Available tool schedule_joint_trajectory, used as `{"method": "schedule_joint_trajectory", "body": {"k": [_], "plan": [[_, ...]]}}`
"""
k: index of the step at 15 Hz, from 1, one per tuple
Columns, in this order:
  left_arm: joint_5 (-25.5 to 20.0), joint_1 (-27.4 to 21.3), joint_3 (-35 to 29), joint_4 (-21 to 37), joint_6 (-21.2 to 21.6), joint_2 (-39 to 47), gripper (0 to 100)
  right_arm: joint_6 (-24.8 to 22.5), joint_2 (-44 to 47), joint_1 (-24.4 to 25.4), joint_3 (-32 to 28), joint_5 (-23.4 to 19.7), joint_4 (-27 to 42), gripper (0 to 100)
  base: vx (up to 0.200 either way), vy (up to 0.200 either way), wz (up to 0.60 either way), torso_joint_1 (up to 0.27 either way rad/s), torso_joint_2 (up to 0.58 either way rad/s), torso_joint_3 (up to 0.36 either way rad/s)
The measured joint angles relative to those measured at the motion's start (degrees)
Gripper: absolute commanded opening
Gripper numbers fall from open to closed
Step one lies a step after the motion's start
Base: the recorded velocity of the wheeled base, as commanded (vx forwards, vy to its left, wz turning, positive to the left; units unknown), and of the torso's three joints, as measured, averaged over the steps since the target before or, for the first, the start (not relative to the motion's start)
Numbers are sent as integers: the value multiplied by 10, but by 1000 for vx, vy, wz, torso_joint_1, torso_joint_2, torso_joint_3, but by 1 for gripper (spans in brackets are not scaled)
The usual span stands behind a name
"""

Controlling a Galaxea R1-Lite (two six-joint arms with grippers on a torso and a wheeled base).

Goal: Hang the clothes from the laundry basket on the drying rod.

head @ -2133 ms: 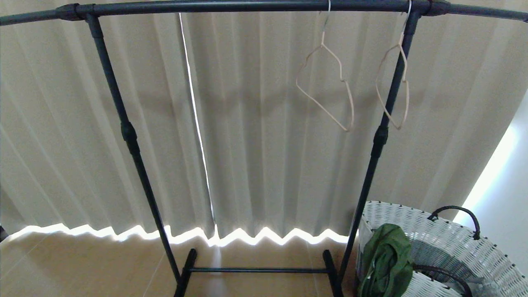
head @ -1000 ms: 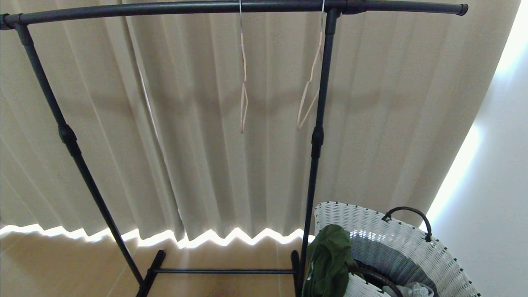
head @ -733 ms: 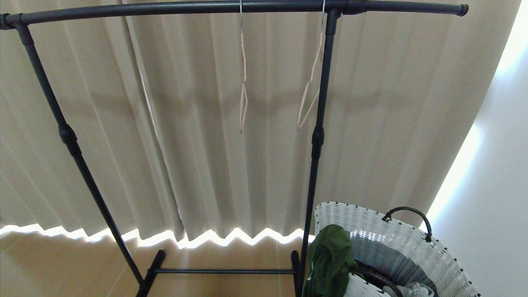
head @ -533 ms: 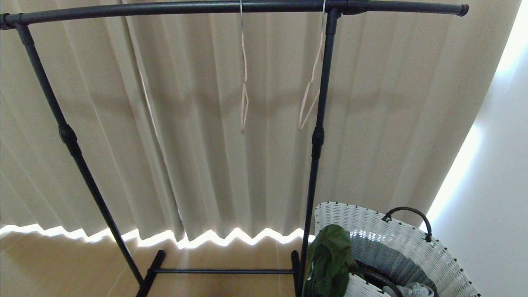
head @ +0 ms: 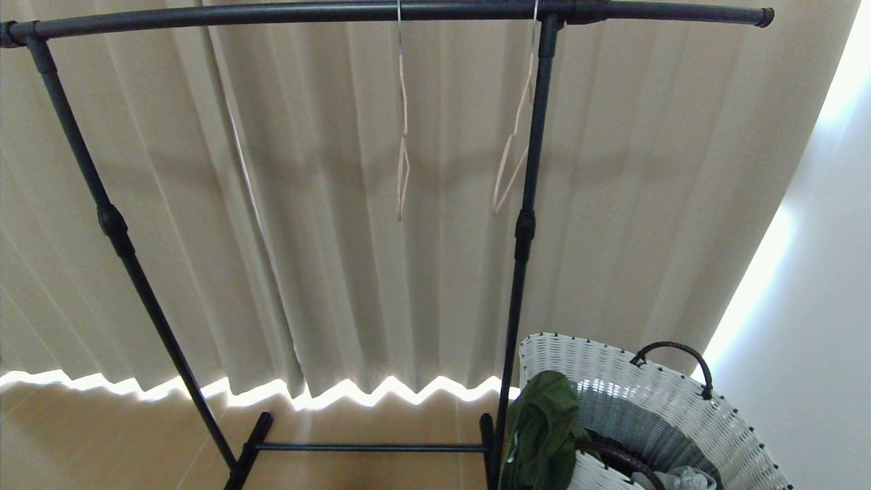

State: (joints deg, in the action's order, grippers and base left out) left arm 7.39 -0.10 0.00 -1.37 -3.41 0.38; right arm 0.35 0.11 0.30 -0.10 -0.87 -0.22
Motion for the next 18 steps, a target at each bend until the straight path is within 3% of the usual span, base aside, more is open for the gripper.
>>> {"method": "schedule_joint_trajectory", "body": {"k": [9, 14, 18], "plan": [[1, 0, 0, 0, 0, 0, 100, 3, 0, 0, 0, 3, 0, 100, 0, 0, 0, 0, 0, 0], [0, 0, 0, 0, -1, 0, 100, -4, 0, 0, -1, 37, 1, 100, 0, 0, 0, 0, 0, 0], [0, 0, 0, 0, -1, 0, 100, -55, 5, 2, -46, 38, 50, 100, 0, 0, 0, 0, 0, 0]]}}
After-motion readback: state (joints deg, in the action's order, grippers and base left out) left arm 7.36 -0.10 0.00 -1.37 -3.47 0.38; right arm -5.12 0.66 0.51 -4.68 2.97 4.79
